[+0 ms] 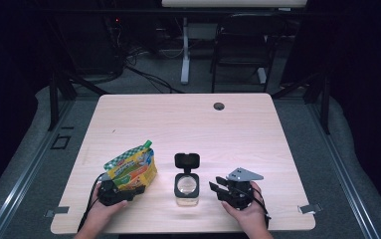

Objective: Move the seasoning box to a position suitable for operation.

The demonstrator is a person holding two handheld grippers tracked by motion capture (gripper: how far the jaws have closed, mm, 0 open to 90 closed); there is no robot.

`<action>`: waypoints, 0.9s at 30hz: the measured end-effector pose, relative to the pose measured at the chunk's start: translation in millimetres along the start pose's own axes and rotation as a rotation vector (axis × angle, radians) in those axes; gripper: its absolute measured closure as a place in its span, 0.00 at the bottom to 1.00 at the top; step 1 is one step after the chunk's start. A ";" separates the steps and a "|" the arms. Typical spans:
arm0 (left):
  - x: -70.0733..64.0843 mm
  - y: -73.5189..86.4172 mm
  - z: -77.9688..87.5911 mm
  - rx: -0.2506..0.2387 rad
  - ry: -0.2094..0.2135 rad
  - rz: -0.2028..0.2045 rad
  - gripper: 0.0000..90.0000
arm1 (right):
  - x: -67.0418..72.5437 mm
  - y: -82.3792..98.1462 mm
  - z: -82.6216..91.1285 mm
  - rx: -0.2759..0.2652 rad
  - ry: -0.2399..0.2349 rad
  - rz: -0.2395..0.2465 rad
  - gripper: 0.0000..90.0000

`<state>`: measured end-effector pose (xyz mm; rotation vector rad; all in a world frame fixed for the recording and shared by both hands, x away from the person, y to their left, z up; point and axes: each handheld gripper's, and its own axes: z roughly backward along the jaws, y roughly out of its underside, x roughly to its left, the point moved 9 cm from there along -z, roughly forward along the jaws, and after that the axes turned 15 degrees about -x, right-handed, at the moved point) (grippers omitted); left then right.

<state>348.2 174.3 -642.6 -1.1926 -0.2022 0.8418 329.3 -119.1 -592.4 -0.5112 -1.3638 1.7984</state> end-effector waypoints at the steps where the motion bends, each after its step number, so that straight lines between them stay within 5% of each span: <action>1: -0.4 -0.1 0.0 0.001 0.004 0.002 0.62 | -0.1 0.0 -0.1 -0.001 0.001 0.000 0.72; 27: -2.6 -13.4 8.2 -0.047 -0.012 -0.027 0.63 | -0.8 -1.2 -0.6 -0.014 0.008 0.010 0.70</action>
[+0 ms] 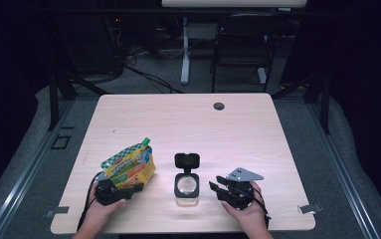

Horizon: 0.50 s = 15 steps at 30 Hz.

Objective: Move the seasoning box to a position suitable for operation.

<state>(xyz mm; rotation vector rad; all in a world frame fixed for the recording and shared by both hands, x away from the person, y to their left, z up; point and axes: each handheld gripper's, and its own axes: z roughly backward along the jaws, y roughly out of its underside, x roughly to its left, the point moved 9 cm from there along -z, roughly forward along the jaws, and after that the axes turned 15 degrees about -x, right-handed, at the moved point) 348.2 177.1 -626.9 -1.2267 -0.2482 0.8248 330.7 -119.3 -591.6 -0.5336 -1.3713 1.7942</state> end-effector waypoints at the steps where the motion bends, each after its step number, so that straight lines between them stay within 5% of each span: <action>1: 0.0 -0.8 0.5 -0.004 -0.001 -0.003 0.63 | 0.0 0.0 0.0 0.001 0.000 0.001 0.70; 15: -3.4 -17.8 14.0 -0.062 -0.014 -0.009 0.63 | 0.4 -0.4 -0.1 -0.004 0.003 0.009 0.68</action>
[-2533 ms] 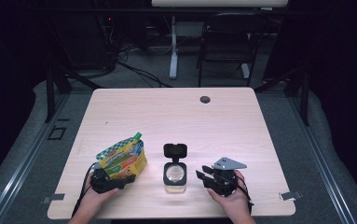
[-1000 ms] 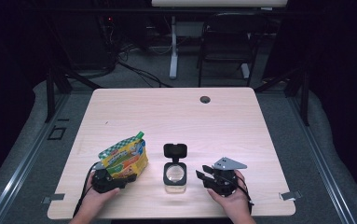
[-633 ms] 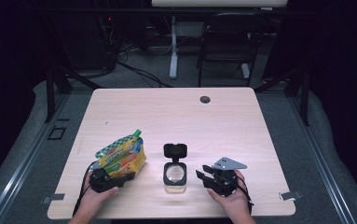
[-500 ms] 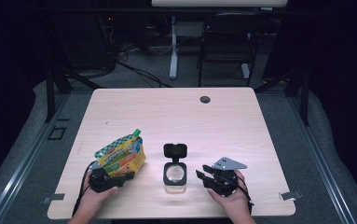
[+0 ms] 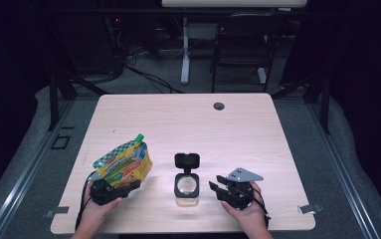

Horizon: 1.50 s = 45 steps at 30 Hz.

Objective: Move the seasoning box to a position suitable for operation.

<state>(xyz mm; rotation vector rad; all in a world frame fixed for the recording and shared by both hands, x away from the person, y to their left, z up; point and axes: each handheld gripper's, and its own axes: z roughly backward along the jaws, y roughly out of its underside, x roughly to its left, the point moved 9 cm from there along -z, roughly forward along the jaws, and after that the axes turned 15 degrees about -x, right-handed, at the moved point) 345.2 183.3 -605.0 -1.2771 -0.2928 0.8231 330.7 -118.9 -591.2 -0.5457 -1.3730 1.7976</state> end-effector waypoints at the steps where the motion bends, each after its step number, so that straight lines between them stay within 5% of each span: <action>1: -0.2 -0.7 0.6 -0.003 0.000 -0.004 0.63 | 0.0 -0.1 -0.2 -0.002 -0.001 0.001 0.68; 18: -4.4 -7.0 4.8 -0.010 -0.028 -0.045 0.63 | 0.1 0.1 -1.3 -0.006 0.001 0.013 0.66; 45: -19.0 -15.7 7.9 0.023 -0.087 -0.228 0.63 | 5.6 -7.9 1.8 -0.041 -0.005 0.077 0.61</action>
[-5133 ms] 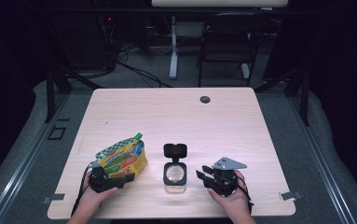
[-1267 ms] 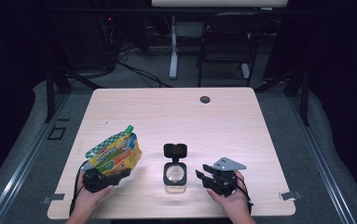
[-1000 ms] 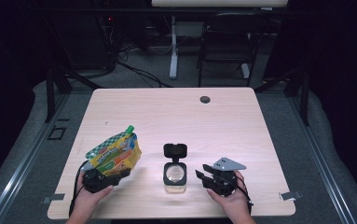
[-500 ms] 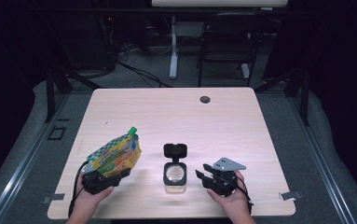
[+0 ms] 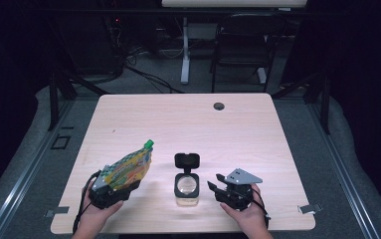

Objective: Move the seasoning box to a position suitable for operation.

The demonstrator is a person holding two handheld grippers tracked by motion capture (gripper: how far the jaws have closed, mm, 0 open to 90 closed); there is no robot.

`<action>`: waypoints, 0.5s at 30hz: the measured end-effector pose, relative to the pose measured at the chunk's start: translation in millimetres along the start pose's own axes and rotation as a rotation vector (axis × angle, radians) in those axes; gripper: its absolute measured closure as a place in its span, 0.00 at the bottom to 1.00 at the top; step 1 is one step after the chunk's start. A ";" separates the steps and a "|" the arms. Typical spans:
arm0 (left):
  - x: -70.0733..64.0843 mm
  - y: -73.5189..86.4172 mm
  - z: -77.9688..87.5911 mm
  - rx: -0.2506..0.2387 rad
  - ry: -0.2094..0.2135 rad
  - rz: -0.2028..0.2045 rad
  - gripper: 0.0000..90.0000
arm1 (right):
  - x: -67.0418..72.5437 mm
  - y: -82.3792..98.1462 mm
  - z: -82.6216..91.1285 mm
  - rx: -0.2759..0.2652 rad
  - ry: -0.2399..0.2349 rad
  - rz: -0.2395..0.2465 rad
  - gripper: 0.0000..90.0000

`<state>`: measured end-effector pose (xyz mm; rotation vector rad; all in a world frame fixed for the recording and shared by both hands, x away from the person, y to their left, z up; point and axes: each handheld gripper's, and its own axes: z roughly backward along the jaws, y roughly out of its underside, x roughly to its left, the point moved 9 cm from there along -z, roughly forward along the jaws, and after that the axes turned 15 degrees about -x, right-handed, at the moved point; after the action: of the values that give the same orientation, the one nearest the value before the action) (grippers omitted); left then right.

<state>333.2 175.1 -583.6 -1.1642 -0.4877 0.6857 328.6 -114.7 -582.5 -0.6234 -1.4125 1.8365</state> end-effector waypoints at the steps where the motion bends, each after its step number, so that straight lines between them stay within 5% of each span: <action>1: -0.8 0.1 -0.4 0.001 -0.001 -0.002 0.63 | 0.7 -0.4 0.2 -0.001 -0.001 0.005 0.60; 8: -1.8 0.5 -1.4 0.014 -0.005 -0.030 0.63 | 3.3 -8.7 2.7 -0.038 -0.001 0.042 0.53; 15: -2.1 1.4 -1.3 0.019 -0.009 -0.031 0.63 | 9.5 -13.9 4.4 -0.060 -0.025 0.028 0.44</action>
<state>332.3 173.1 -585.3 -1.1342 -0.5051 0.6677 322.9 -108.1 -567.4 -0.6557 -1.4864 1.8355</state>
